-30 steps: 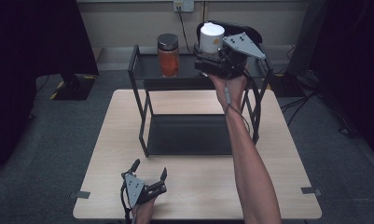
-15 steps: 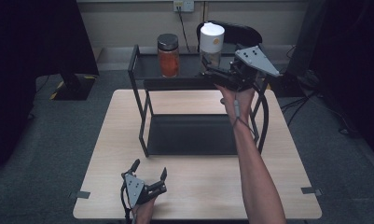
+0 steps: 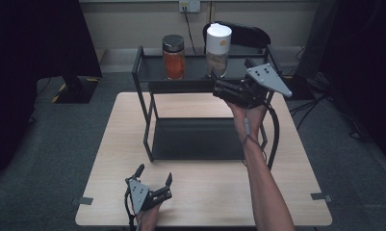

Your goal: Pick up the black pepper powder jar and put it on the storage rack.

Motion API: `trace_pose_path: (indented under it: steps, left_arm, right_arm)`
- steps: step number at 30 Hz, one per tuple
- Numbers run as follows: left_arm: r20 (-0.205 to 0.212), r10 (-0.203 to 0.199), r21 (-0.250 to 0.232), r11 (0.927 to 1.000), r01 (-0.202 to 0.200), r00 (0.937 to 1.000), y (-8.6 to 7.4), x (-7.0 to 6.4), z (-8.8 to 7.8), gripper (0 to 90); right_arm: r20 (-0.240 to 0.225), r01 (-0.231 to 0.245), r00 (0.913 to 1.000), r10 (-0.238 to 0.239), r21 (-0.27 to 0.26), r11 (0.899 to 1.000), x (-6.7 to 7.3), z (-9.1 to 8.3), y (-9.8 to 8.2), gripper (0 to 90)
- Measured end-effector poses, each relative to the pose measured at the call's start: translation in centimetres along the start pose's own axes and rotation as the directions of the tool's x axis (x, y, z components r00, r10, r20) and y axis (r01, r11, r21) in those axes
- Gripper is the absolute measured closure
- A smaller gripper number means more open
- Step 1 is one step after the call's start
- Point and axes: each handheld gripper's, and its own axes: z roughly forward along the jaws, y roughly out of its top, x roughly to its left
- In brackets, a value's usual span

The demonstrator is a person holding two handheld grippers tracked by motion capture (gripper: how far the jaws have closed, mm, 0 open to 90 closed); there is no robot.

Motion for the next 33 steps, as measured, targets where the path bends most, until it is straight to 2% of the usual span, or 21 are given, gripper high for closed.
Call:
trace_pose_path:
  steps: [11,13,17,33]
  left_arm:
    - [-0.002,0.0,0.0,1.0,0.0,1.0,0.0,0.0,0.0,0.7]
    - [-0.002,0.0,0.0,1.0,0.0,1.0,0.0,0.0,0.0,0.7]
    - [-0.002,0.0,0.0,1.0,0.0,1.0,0.0,0.0,0.0,0.7]
    - [-0.005,-0.002,0.0,1.0,0.002,1.0,0.0,-0.1,0.0,0.8]
  right_arm:
    - [-0.004,0.035,0.9994,-0.035,-0.005,0.999,0.9,-2.4,-1.2,0.0]
    - [0.016,0.052,0.9985,-0.052,0.005,0.999,1.4,-2.7,-1.2,0.0]
    - [0.027,0.061,0.9978,-0.061,0.023,0.998,1.8,-3.4,-1.3,0.0]
    - [0.042,0.038,0.9984,-0.038,0.002,0.999,2.2,-6.7,-4.1,0.0]
